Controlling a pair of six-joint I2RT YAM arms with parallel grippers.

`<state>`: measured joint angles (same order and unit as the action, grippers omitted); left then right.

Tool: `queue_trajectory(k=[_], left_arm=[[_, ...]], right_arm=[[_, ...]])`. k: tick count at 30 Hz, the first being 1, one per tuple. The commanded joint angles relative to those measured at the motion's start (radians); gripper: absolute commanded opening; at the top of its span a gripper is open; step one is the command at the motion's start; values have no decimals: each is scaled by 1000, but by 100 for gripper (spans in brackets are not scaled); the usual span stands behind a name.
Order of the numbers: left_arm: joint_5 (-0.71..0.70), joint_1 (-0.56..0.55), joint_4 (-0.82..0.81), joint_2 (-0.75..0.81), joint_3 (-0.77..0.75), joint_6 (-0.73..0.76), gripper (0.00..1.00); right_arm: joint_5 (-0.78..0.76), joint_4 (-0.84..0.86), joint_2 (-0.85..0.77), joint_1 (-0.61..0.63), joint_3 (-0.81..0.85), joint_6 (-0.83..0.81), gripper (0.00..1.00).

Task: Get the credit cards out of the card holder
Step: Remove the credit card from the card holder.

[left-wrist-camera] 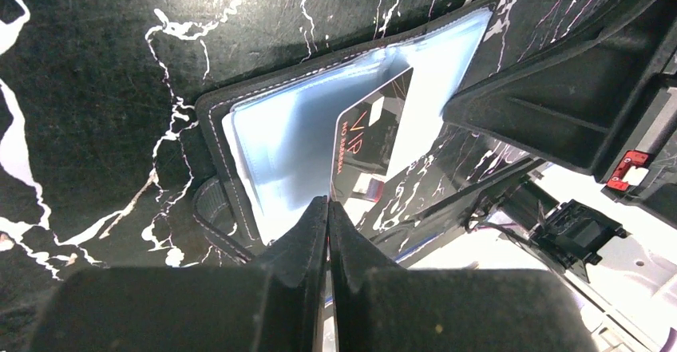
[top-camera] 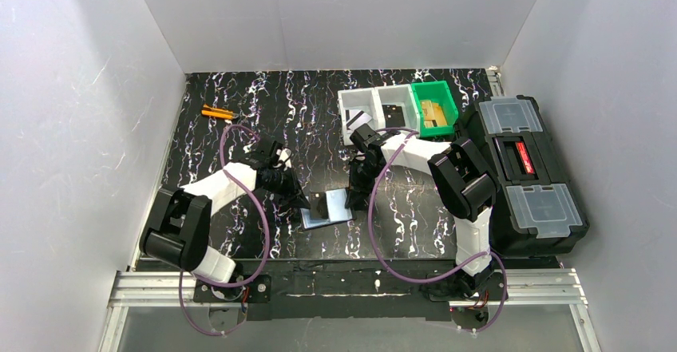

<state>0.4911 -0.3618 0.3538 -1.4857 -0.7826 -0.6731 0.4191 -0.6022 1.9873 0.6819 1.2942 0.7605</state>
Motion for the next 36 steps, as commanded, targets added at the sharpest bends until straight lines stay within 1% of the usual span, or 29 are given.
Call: queue_trajectory(k=[1,5,7,10,14,19,21,24,29,33,35,36], left_arm=[[-9,7,74,47,-48,31,0],[-7,10,97,60,-65,36,0],[-7,12,106,68,-76,34,0],[-5,14,122,81,-97,34,0],[23,21,124,89,-114,24,0],[83,37,98,115,-142,-20,0],[119,46,73,124,-150,-50,0],[185,60,14,135,-158,-113,0],[294,80,-110,131,-156,-245,0],[343,81,-182,114,-162,-315,0],[359,84,-214,105,-159,-344,0],[367,83,-227,102,-159,-356,0]], right_arm=[[-65,29,-9,-4,17,-13,18],[-51,15,-59,-5,57,-14,47],[-43,11,-95,-6,75,-12,58],[-39,15,-138,-12,91,-7,70],[30,84,-176,-21,65,15,79],[159,309,-214,-35,-48,113,89],[208,466,-237,-49,-126,178,92],[249,640,-279,-75,-205,258,98],[294,825,-311,-111,-267,376,98],[333,969,-302,-119,-292,488,98],[348,1055,-294,-119,-306,554,95],[354,1117,-291,-119,-319,586,90]])
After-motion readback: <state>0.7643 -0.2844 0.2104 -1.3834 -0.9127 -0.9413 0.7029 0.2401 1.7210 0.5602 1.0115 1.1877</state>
